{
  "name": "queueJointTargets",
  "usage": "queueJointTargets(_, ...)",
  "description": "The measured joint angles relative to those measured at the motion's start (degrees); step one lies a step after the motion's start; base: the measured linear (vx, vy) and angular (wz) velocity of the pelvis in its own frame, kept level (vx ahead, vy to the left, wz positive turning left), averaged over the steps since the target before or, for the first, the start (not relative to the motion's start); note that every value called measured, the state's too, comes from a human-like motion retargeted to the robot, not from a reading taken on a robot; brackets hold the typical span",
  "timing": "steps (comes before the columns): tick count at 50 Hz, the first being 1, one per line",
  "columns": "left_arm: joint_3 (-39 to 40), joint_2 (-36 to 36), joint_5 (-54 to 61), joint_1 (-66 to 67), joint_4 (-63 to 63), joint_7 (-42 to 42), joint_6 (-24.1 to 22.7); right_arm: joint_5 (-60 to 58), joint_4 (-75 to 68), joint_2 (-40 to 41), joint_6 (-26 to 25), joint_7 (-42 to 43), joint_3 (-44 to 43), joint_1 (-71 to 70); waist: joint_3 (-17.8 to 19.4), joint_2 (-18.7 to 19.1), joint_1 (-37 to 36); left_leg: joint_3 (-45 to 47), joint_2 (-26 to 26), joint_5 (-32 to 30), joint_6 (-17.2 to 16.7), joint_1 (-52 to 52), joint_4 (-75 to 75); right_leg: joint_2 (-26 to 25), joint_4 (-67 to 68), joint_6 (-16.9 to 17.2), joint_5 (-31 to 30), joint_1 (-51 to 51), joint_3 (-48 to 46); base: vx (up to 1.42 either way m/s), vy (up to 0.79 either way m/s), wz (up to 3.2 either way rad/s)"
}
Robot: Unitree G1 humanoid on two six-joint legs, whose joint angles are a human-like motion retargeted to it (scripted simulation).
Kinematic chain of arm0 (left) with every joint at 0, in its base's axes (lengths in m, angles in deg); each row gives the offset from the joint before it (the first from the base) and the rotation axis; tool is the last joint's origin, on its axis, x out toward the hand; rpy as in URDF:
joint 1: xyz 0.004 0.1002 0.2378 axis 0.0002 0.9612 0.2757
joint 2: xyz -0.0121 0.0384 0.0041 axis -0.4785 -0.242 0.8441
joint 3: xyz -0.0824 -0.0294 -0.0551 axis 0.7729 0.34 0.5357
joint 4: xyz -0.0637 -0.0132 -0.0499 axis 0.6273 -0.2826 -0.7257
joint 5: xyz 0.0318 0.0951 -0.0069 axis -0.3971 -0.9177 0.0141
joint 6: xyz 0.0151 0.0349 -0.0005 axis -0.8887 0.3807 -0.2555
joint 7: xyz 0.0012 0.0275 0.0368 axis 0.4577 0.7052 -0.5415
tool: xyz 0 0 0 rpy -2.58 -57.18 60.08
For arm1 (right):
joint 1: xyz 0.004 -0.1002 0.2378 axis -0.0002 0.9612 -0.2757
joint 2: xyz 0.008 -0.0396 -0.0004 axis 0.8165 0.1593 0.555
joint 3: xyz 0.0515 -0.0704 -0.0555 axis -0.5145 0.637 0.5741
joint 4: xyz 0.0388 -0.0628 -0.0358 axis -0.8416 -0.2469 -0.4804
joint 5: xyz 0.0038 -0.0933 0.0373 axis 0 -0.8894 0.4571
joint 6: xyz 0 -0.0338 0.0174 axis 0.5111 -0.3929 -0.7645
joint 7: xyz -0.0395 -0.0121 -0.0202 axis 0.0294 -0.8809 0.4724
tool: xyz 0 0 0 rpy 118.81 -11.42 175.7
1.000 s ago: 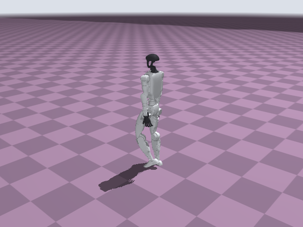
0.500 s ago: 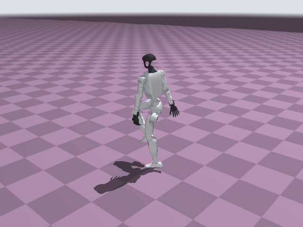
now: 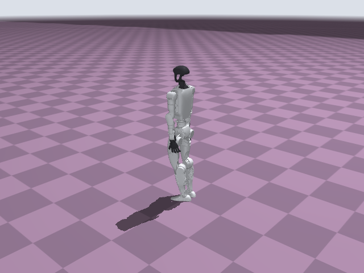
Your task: In place motions
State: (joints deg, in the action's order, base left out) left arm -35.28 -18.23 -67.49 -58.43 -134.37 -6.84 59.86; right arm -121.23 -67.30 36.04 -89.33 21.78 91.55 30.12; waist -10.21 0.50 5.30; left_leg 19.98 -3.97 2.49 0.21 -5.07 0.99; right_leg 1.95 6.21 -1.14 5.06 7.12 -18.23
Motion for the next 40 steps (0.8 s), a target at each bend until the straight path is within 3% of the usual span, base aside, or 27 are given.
queueJointTargets(3, -0.3, 0.5, 6.4, 2.2, 2.0, 2.7, -2.0, -1.6, 1.8, 1.1, 0.5, -1.1, 5.1, -2.9, 1.9, 2.2, 4.8, 0.3, 1.8, -0.7, -0.1, 0.0, -0.1, -2.6, -0.3, -1.5, -0.1, -0.2, 0.1, -0.05, 0.01, 0.07)
queueJointTargets(5, -1.9, -0.1, 6.8, 0.6, 1.7, 4.6, -0.8, -3.0, 4.6, 2.0, 0.6, -0.5, 6.4, -3.6, 4.4, 3.6, 8.2, -1.1, 2.8, -1.1, 0.0, -0.6, 0.7, -3.3, -0.8, -1.5, -0.1, -0.9, -1.1, -0.3, 0.05, 0.88)
queueJointTargets(8, -3.7, -1.9, 0.9, -4.1, 0.8, 3.2, 1.8, -1.4, 7.4, 2.4, 2.5, 1.0, 5.5, -3.2, 7.3, 2.6, 9.2, -2.9, 3.0, -1.2, 0.2, -1.7, 2.8, -3.0, -1.5, -1.5, -0.4, -1.9, -2.2, -0.29, 0.05, 0.68)
queueJointTargets(13, -11.5, -2.6, -1.8, -5.6, 8.1, 2.9, 0.6, 2.3, 6.2, 0.9, 4.0, 1.0, 3.1, 0.9, 6.5, 0.4, 4.1, -4.7, 1.5, -0.3, 0.9, -5.5, 7.8, -1.5, -2.6, -1.4, -1.0, -1.8, -2.0, 0.01, 0.06, 0.27)
queueJointTargets(25, -11.3, 0.7, 1.0, -6.4, 9.1, 2.5, -1.4, -0.5, -1.3, -1.9, 0.3, 3.9, 1.5, 4.4, 8.0, 1.3, 3.9, -5.6, 2.0, 0.1, 0.9, -7.3, 11.4, -1.8, -2.8, -2.5, -1.6, -2.0, -1.1, -0.01, 0.06, 0.11)
queueJointTargets(32, -10.6, 0.4, 0.8, -4.9, 6.8, 0.3, -1.5, 0.8, -3.0, -3.5, -0.4, 3.1, 0.0, 5.6, 7.2, 4.6, 17.4, -20.0, 0.0, 1.3, -2.4, -3.1, 9.3, -1.2, -4.7, -2.8, -1.3, -3.0, -15.9, -0.01, 0.04, 1.66)
queueJointTargets(40, -7.5, 0.7, 4.6, -5.2, 6.9, 0.7, -1.4, -1.2, -3.6, -4.6, -1.3, 4.0, 0.4, 5.4, 6.5, 2.9, 14.5, -14.7, 1.4, 4.2, -1.4, -4.5, 19.3, 0.9, -4.8, -2.5, -2.4, -2.4, -11.9, 0.01, 0.02, -0.36)
